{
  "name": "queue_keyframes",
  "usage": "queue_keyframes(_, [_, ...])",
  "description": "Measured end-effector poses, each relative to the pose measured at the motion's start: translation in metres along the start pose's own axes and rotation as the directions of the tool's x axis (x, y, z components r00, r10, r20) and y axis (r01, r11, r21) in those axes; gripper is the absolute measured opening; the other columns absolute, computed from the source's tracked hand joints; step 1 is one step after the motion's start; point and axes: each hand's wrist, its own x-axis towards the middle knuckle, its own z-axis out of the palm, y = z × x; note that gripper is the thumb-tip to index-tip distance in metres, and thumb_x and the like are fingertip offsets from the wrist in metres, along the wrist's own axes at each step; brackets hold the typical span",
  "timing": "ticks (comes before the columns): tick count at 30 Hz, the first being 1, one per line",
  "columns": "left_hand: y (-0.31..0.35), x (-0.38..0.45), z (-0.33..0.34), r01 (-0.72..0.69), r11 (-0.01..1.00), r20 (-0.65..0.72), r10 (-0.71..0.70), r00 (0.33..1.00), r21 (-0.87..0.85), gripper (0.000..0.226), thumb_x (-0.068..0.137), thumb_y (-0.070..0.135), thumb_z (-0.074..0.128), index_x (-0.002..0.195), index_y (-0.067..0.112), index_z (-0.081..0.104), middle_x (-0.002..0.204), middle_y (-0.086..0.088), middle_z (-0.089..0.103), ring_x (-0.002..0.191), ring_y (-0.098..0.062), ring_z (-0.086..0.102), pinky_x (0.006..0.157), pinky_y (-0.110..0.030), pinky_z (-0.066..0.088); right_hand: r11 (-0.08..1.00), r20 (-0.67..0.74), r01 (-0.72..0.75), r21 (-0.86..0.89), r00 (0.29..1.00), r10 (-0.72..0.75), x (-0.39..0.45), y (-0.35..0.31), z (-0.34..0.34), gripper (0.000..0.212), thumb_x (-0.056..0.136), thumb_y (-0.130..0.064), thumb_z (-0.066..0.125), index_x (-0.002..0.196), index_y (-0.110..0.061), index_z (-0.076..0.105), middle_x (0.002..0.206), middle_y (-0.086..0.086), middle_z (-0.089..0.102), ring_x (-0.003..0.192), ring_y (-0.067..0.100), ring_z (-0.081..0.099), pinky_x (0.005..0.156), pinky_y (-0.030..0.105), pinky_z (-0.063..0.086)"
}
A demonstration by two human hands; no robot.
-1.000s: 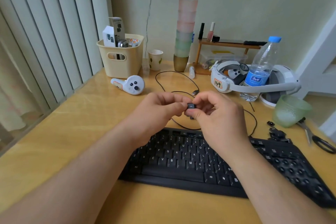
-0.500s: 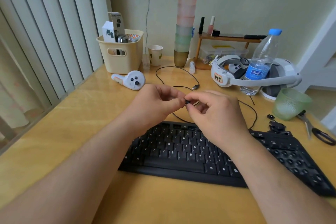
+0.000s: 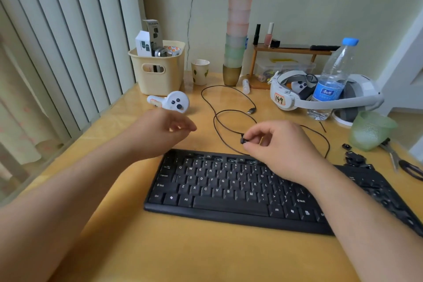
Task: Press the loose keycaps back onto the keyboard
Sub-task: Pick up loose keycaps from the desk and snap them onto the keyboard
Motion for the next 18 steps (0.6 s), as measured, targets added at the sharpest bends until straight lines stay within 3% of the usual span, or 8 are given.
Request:
queue_keyframes(4, [-0.029, -0.008, 0.007, 0.064, 0.99, -0.075, -0.074, 0.994, -0.127, 0.015, 0.096, 0.028, 0.07, 0.096, 0.04, 0.078, 0.09, 0.017, 0.073, 0.085, 0.005, 0.059, 0.077, -0.025, 0.047, 0.999, 0.204, -0.036, -0.036, 0.978, 0.043, 0.013, -0.024, 0.007, 0.008, 0.082, -0.031, 0.084, 0.082, -0.034, 0.077, 0.076, -0.02, 0.071, 0.072, -0.001, 0.065, 0.064, 0.016, 0.053])
queue_keyframes(12, [-0.026, -0.008, 0.013, -0.048, 0.993, -0.009, 0.048, 0.999, -0.107, 0.02, 0.096, 0.024, 0.066, 0.098, 0.04, 0.079, 0.092, 0.02, 0.068, 0.078, 0.011, 0.055, 0.072, -0.018, 0.041, 0.968, 0.459, -0.17, -0.186, 0.856, 0.239, 0.048, -0.052, 0.013, 0.009, 0.076, -0.025, 0.09, 0.076, -0.027, 0.082, 0.078, -0.014, 0.076, 0.088, 0.008, 0.069, 0.082, 0.03, 0.055])
queue_keyframes(18, [-0.019, -0.006, 0.019, -0.125, 0.978, 0.092, 0.142, 0.986, -0.165, 0.039, 0.095, 0.011, 0.056, 0.096, 0.044, 0.078, 0.104, 0.017, 0.068, 0.097, 0.005, 0.058, 0.084, -0.018, 0.043, 0.952, 0.502, -0.216, -0.215, 0.812, 0.298, 0.054, -0.052, 0.018, 0.008, 0.076, -0.022, 0.09, 0.079, -0.025, 0.083, 0.083, -0.007, 0.079, 0.094, 0.014, 0.071, 0.088, 0.031, 0.057])
